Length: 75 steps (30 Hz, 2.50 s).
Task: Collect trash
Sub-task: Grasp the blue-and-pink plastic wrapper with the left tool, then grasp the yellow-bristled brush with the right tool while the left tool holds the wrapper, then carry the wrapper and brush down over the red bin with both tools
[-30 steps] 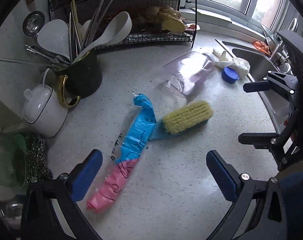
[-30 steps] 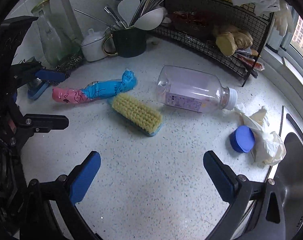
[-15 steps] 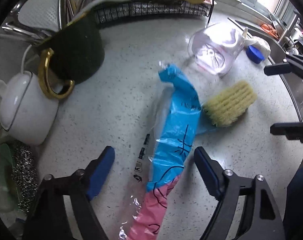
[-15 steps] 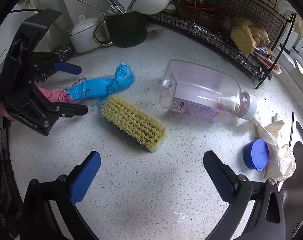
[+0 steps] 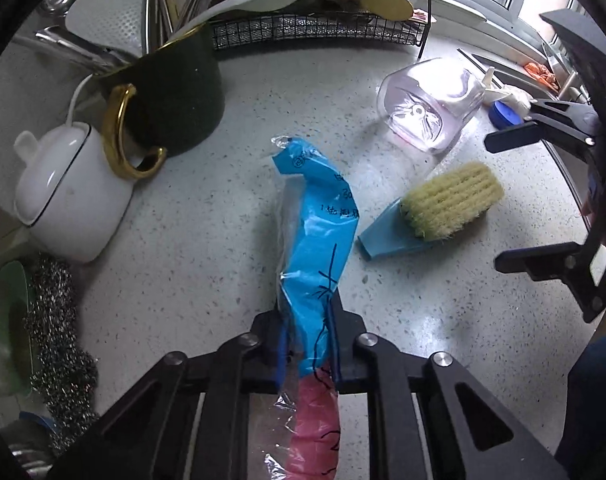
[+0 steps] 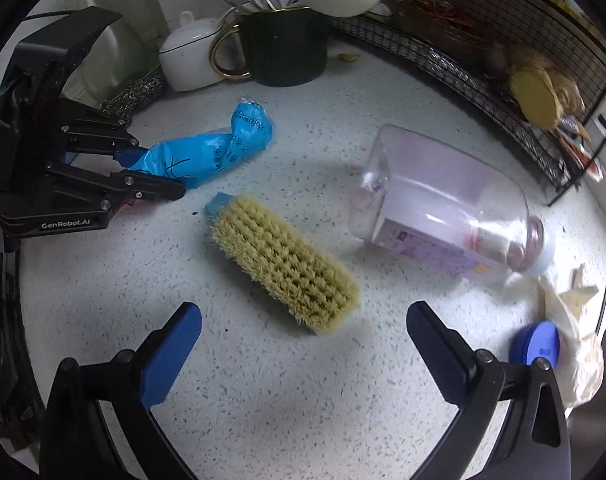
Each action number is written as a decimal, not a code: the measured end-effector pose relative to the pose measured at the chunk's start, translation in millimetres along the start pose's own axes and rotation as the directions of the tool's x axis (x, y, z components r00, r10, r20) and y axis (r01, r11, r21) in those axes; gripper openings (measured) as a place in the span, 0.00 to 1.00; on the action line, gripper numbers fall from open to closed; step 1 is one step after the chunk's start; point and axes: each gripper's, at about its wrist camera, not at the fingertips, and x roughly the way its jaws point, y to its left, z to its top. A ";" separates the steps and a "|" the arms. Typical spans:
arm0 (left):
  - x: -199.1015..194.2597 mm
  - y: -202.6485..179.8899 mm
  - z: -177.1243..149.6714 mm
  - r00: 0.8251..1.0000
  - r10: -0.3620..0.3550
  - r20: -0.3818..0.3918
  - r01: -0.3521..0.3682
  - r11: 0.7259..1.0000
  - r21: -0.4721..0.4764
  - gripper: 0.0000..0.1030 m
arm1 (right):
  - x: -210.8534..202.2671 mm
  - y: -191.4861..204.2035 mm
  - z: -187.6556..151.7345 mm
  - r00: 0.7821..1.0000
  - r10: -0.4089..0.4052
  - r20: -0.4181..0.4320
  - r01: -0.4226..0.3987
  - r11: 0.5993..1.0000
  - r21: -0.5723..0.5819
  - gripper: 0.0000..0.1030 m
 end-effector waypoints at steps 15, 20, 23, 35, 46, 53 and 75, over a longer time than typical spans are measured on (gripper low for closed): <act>-4.9 10.0 -13.4 1.000 -0.008 0.019 0.010 0.995 -0.094 0.13 | 45.5 36.6 46.7 0.998 0.056 -0.032 -0.062 0.967 -0.246 0.79; -4.7 -3.9 -10.7 1.000 -0.013 0.016 0.015 0.996 -0.091 0.12 | 42.6 49.7 55.1 0.998 0.056 -0.013 -0.057 0.967 -0.250 0.42; -9.5 -13.4 -10.0 1.000 -0.010 0.022 0.012 0.995 -0.095 0.12 | 36.5 59.9 49.7 0.999 0.053 -0.013 -0.055 0.968 -0.246 0.39; -33.0 -100.1 -2.9 0.997 -0.050 0.054 0.053 0.997 -0.051 0.12 | -41.3 49.3 -14.2 0.999 -0.017 0.044 0.018 0.999 -0.028 0.36; -59.9 -202.1 -0.4 0.993 -0.099 0.066 0.095 0.993 0.073 0.12 | -107.5 23.4 -87.8 0.988 -0.107 0.116 0.094 0.990 0.109 0.35; -73.4 -280.3 -2.8 0.989 -0.129 0.077 0.116 0.981 0.156 0.12 | -146.9 -6.5 -175.0 0.975 -0.152 0.165 0.117 0.972 0.204 0.35; -46.4 -507.5 -108.5 0.959 -0.251 -0.132 0.281 0.900 0.332 0.12 | -223.8 1.7 -410.5 0.969 -0.221 0.109 0.145 0.869 0.473 0.35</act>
